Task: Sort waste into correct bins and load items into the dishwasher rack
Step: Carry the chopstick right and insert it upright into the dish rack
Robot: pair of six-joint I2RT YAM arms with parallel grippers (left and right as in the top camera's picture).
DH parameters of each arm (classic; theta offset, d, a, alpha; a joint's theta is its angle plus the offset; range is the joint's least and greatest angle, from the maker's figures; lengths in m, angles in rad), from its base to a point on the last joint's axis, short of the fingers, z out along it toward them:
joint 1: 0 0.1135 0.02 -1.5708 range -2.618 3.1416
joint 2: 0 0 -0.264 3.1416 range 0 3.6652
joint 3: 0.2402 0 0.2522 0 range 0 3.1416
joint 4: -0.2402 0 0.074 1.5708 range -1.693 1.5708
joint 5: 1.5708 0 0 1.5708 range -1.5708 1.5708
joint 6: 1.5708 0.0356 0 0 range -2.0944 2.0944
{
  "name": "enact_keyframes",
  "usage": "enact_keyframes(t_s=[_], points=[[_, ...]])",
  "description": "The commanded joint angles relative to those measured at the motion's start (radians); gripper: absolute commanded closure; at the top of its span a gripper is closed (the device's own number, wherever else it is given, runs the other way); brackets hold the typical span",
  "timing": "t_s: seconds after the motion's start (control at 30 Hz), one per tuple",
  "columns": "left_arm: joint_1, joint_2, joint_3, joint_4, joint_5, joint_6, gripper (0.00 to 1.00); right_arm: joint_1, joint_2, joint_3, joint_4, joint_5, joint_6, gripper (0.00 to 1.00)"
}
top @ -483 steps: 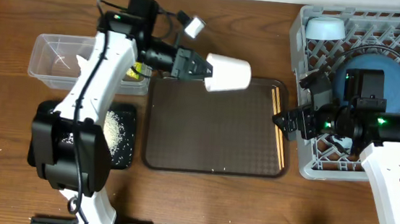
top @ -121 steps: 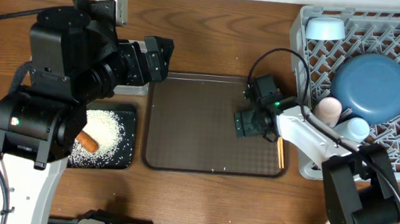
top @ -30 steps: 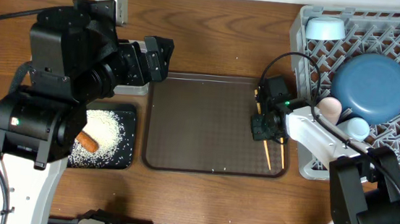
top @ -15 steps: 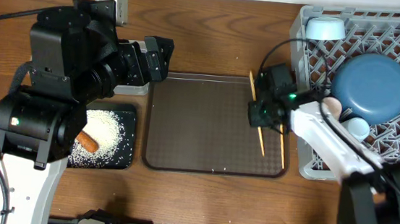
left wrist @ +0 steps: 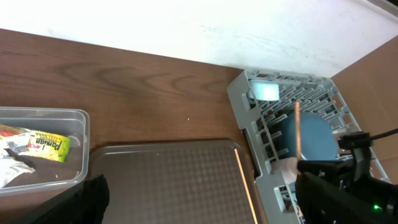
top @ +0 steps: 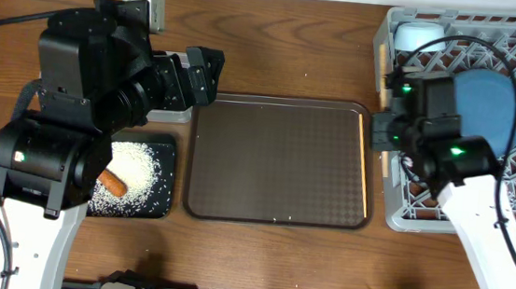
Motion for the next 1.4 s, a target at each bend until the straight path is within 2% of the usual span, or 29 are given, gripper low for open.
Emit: enact_keyframes(t_s=[0.0,0.4,0.63,1.03,1.37], points=[[0.004,-0.002,-0.002,0.002,-0.013,-0.001,0.02,-0.049,-0.006,0.012,-0.008,0.047,-0.13,0.99],[0.004,-0.002,-0.002,0.002,-0.013,-0.001,0.02,-0.132,0.052,0.011,0.004,0.047,-0.132,0.99],[0.004,-0.002,-0.002,0.002,-0.013,-0.001,0.02,-0.16,0.123,0.011,0.107,0.045,-0.134,0.99],[0.004,-0.002,-0.002,0.002,-0.013,-0.001,0.02,-0.165,0.22,0.011,0.222,0.042,-0.13,0.99],[0.004,-0.002,-0.002,0.002,-0.013,-0.001,0.02,-0.165,0.303,0.011,0.233,0.042,-0.131,0.99]])
